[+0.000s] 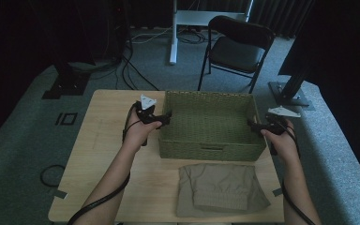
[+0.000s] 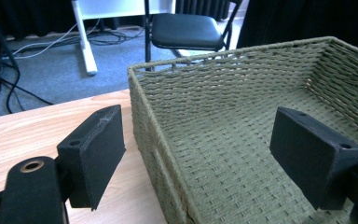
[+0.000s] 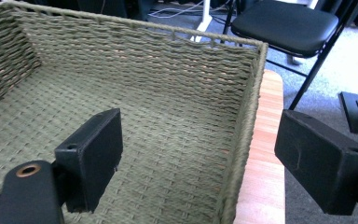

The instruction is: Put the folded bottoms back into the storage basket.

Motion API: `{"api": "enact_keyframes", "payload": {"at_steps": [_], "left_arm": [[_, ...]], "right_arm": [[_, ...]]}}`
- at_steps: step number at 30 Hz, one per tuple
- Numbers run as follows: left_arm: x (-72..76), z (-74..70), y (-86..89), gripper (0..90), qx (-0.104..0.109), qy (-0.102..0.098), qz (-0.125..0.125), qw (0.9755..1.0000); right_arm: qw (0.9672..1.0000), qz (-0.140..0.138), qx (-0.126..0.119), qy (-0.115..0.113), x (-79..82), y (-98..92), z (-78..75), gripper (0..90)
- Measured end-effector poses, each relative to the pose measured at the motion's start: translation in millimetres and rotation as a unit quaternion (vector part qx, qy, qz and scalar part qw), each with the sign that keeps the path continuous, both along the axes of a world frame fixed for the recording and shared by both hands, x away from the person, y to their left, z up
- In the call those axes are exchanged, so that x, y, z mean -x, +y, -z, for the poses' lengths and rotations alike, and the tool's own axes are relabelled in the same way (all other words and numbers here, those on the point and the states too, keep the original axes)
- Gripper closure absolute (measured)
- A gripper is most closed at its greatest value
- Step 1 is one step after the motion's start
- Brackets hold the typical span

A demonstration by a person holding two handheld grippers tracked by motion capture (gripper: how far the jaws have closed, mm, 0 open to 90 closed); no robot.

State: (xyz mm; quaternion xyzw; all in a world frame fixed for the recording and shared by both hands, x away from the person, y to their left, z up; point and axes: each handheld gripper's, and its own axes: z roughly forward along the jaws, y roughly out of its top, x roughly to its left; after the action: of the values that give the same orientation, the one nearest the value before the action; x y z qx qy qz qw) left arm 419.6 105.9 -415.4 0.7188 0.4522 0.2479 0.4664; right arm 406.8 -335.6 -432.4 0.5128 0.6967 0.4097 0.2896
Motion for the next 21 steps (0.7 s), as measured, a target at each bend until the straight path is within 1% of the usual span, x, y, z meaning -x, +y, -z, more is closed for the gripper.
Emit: {"api": "enact_keyframes", "payload": {"at_steps": [2,3,6,7,11,14,17,18,21], "left_arm": [[4.0,0.6,0.5,18.8,-0.002,0.005,0.011,0.9999],[6.7,1.1,0.3,18.8,0.0,0.003,0.015,0.9999],[13.0,1.4,-0.4,18.8,0.0,0.002,0.027,0.9996],[15.3,1.5,-0.6,18.8,0.003,0.002,0.031,0.9995],[23.8,0.9,-1.5,18.8,0.003,0.002,0.046,0.9989],[31.1,-0.4,-2.5,18.8,0.008,0.003,0.051,0.9987],[37.4,-1.0,-4.3,18.8,-0.001,0.0,0.061,0.9981],[40.0,-1.0,-5.2,18.8,0.0,0.0,0.066,0.9978],[46.0,-0.6,-6.8,18.8,0.0,-0.003,0.072,0.9974]], "right_arm": [[1.0,-0.001,-0.006,-0.003,5.0,0.5,-2.2,14.8],[1.0,-0.002,-0.004,-0.006,7.6,0.9,-3.2,14.8],[0.9999,-0.008,-0.011,-0.009,15.7,2.1,-4.7,14.8],[0.9998,-0.01,-0.012,-0.01,17.5,2.3,-5.1,14.8],[0.9998,-0.012,-0.01,-0.015,27.1,2.1,-7.5,14.8],[0.9997,-0.015,-0.01,-0.019,34.3,3.6,-9.0,14.9],[0.9995,-0.018,-0.01,-0.023,41.2,5.5,-10.1,14.9],[0.9995,-0.019,-0.011,-0.024,43.6,6.1,-10.4,14.9],[0.9992,-0.028,-0.007,-0.027,51.3,9.2,-9.8,14.8]]}}
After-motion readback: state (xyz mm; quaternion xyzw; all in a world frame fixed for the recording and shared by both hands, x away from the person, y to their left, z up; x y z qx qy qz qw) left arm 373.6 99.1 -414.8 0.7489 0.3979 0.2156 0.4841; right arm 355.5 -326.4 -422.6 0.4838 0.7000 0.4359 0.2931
